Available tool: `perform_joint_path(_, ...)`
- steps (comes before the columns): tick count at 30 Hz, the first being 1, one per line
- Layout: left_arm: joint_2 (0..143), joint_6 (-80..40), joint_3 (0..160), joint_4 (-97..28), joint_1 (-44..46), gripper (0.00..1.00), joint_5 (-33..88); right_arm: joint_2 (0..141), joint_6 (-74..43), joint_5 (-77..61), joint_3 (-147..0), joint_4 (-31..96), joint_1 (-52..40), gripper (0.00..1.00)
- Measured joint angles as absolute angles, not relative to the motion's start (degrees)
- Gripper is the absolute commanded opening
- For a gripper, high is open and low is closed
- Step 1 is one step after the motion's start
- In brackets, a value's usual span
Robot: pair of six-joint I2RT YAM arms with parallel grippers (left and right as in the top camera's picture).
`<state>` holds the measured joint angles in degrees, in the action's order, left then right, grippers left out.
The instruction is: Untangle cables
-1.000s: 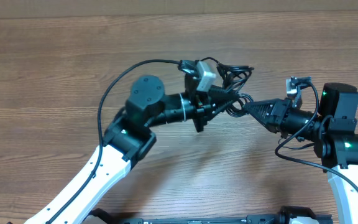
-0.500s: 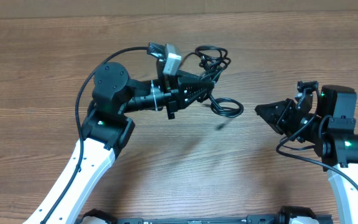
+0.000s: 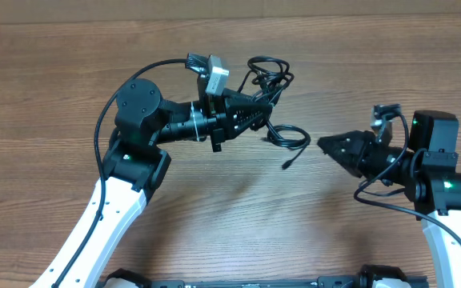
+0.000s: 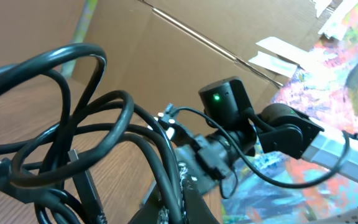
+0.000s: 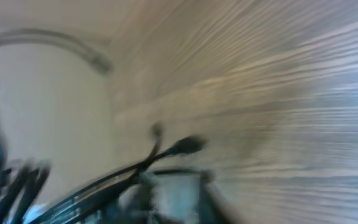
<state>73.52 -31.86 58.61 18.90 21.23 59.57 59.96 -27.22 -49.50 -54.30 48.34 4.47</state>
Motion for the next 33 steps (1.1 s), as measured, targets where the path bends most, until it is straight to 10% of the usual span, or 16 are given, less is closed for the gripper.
perform_joint_path(6, 73.5, -31.3, 58.6, 18.9, 22.2, 0.04, 57.3, 60.0, -26.3, -63.0, -54.3, 44.1, 4.4, 0.64)
perform_joint_path(33, 73.5, -26.8, 58.6, 15.4, 29.3, 0.04, 45.9, 60.0, -36.1, -71.0, -54.3, 35.6, 4.5, 0.57)
